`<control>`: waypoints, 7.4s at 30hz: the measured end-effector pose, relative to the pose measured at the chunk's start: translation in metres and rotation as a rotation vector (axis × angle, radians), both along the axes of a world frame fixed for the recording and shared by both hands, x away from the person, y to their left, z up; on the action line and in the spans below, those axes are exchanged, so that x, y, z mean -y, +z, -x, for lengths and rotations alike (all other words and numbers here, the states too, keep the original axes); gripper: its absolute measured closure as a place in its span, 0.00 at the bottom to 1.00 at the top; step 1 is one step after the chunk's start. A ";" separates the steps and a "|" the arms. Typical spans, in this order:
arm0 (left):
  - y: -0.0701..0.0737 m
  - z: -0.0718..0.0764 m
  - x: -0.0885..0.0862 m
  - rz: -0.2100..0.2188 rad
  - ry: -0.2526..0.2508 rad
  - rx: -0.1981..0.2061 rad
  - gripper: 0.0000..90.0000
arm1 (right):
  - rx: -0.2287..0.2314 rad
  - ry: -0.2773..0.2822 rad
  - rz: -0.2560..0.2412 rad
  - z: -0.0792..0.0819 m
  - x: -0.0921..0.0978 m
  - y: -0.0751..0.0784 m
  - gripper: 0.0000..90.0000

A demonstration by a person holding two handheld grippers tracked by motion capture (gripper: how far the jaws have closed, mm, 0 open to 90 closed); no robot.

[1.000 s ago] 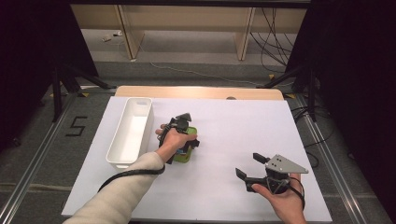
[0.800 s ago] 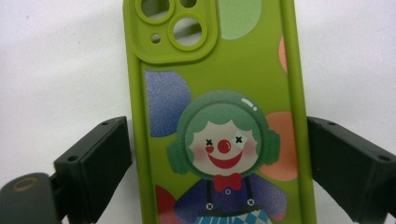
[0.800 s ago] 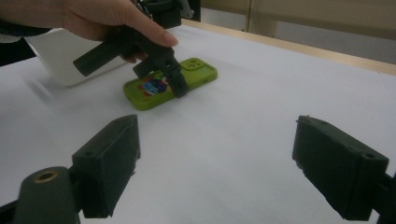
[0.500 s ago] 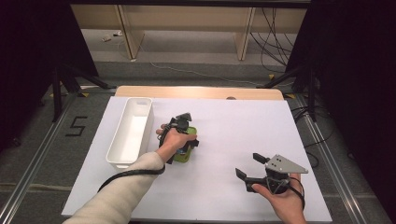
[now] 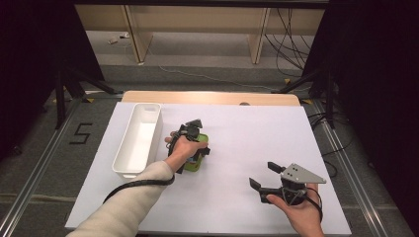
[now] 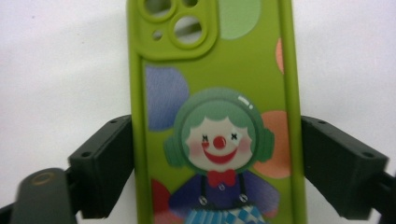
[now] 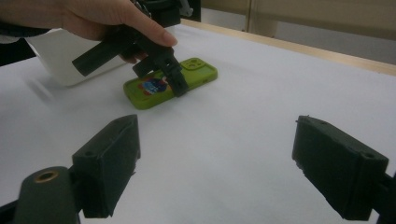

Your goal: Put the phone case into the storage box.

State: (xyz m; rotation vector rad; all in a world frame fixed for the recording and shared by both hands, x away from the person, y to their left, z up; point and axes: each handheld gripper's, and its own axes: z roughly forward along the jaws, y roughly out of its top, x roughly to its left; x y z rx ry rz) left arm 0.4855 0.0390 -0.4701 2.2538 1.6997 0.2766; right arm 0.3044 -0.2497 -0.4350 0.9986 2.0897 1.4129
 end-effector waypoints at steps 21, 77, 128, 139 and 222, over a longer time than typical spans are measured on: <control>0.009 0.003 -0.004 0.069 -0.001 0.030 0.18 | 0.001 -0.001 -0.003 0.000 0.000 0.000 0.18; 0.045 0.090 -0.040 0.278 -0.258 0.609 0.18 | 0.051 -0.044 -0.072 -0.023 -0.009 0.014 0.19; 0.047 0.118 -0.019 0.292 -0.345 0.687 0.18 | 0.031 0.050 -0.133 -0.076 -0.083 0.028 0.27; 0.046 0.119 -0.017 0.291 -0.350 0.690 0.18 | 0.026 0.062 -0.127 -0.079 -0.090 0.027 0.31; 0.112 0.084 -0.092 0.300 -0.077 0.932 0.18 | 0.125 -0.014 -0.110 -0.036 -0.011 0.033 0.17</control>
